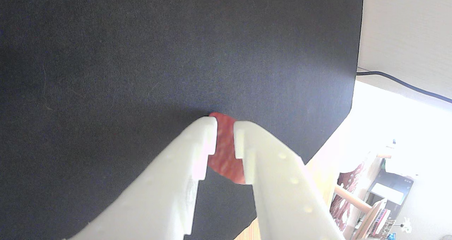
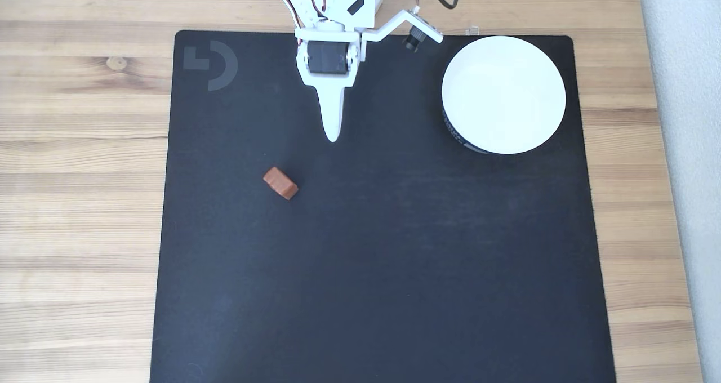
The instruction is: Pick up the toy and place it on the plate
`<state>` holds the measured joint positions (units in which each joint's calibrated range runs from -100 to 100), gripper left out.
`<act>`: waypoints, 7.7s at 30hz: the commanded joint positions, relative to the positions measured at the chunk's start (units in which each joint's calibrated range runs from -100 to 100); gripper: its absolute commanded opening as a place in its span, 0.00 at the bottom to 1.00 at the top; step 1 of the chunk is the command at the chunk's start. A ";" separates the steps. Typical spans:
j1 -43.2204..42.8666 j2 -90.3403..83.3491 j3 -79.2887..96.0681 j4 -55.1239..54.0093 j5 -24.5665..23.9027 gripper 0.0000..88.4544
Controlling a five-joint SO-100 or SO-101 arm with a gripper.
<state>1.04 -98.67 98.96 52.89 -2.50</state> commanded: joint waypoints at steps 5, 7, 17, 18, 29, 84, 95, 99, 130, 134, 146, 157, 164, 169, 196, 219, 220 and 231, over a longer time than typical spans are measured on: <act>0.17 -0.58 0.59 0.11 0.04 0.03; 0.17 -0.58 0.59 0.11 0.04 0.03; 0.17 -0.58 0.59 0.11 0.04 0.03; 0.17 -0.58 0.59 0.11 0.04 0.03; 0.17 -0.58 0.59 0.11 0.04 0.03; 0.17 -0.58 0.59 0.11 0.04 0.03; 0.17 -0.58 0.59 0.11 0.04 0.03; 0.17 -0.58 0.59 0.11 0.04 0.03; 0.17 -0.58 0.59 0.11 0.04 0.03; 0.17 -0.58 0.59 0.11 0.15 0.03; 0.26 -0.58 0.59 0.11 0.20 0.03; 0.34 -0.67 0.59 0.20 -0.22 0.03; 0.34 -0.42 -6.35 7.06 -2.46 0.03; 0.34 -0.33 -10.32 7.06 -5.49 0.03; 13.39 84.87 -85.22 14.17 -6.32 0.03; 15.56 93.12 -85.76 13.83 -6.38 0.03; 15.23 93.12 -85.76 13.75 -6.38 0.03; 15.06 93.12 -85.58 13.75 -6.38 0.03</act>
<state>16.02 -5.41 15.73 66.99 -8.67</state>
